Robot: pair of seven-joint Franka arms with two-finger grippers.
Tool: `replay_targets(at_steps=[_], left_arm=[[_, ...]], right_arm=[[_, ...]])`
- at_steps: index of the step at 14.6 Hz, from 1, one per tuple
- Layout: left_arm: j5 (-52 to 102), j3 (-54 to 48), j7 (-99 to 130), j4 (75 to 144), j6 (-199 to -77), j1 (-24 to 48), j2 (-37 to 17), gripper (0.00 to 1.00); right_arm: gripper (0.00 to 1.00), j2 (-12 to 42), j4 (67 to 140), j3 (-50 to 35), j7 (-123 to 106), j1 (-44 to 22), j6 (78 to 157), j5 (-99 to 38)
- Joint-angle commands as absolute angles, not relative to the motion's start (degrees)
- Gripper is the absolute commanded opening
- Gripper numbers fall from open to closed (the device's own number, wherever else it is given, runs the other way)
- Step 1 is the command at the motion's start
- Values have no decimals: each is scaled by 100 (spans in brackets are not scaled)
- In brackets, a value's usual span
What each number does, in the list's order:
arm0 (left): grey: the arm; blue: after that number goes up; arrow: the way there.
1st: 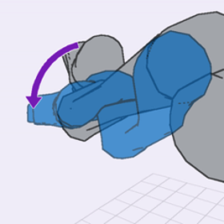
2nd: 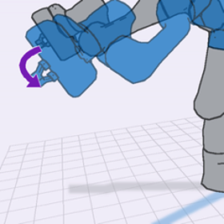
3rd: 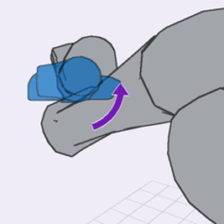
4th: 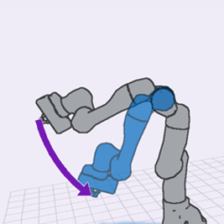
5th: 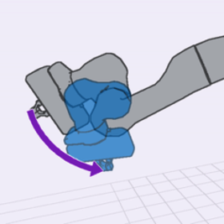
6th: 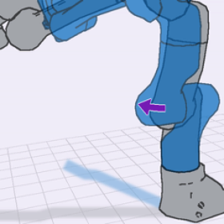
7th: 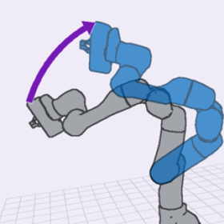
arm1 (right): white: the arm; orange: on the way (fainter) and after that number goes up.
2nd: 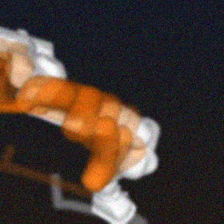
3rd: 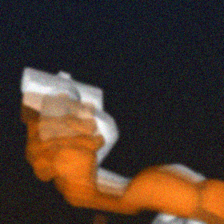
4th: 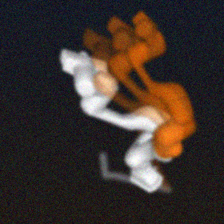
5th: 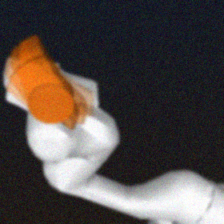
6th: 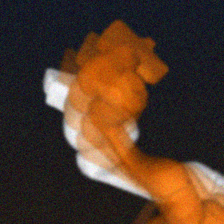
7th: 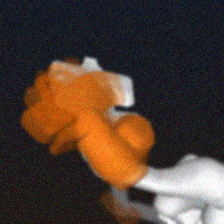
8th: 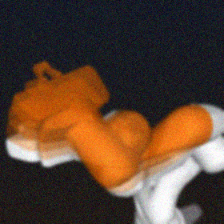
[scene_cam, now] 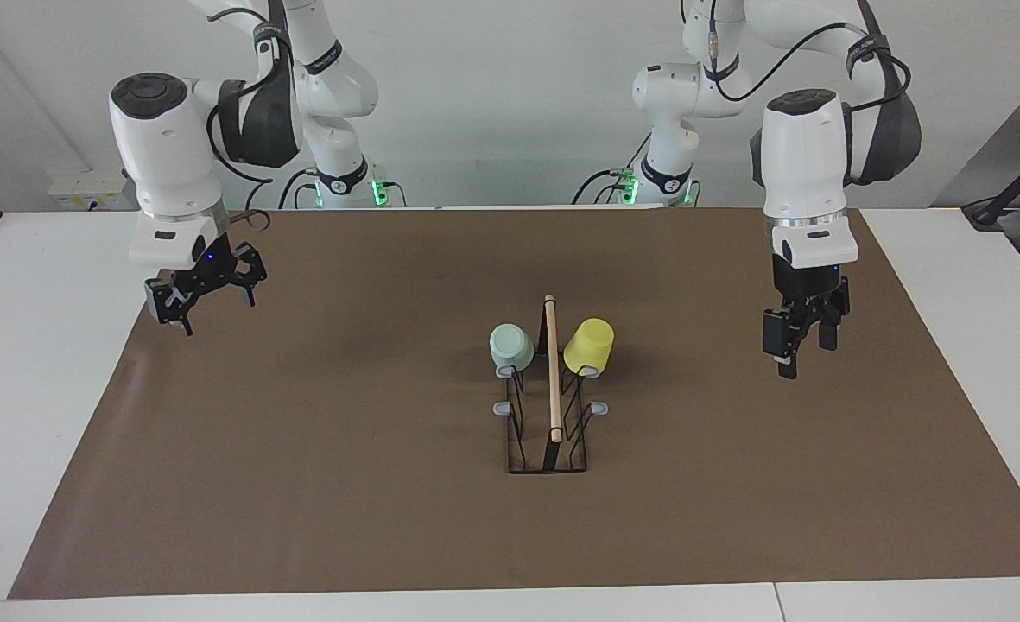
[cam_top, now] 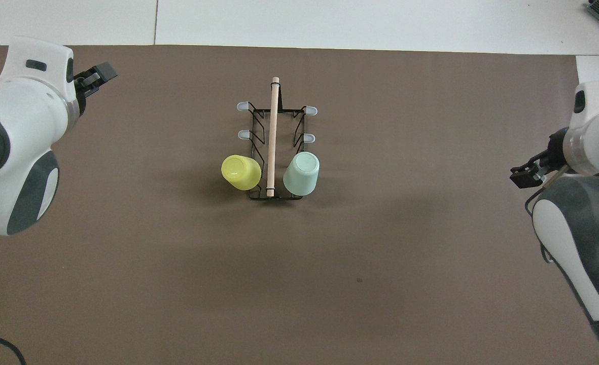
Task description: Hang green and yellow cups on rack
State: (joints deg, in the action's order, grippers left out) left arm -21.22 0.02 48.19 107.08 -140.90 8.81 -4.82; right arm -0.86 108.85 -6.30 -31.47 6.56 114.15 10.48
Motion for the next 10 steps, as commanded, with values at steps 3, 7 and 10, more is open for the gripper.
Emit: replay_targets(at_steps=[3, 7, 10], left_arm=[[-1100, -9, 3192, 10749, -13501, 581, -194, 100], [-416, -18, 1833, 10723, -12817, 396, -18, 100], [-149, 35, 689, 10688, -11947, 343, 254, 100]], right_arm=[[100, -176, 10293, -89, -742, 35, 10126, 889], [100, -149, 9511, 536, 349, -194, 8846, -17], [100, -438, 9579, 492, 404, -123, 8509, 26]])
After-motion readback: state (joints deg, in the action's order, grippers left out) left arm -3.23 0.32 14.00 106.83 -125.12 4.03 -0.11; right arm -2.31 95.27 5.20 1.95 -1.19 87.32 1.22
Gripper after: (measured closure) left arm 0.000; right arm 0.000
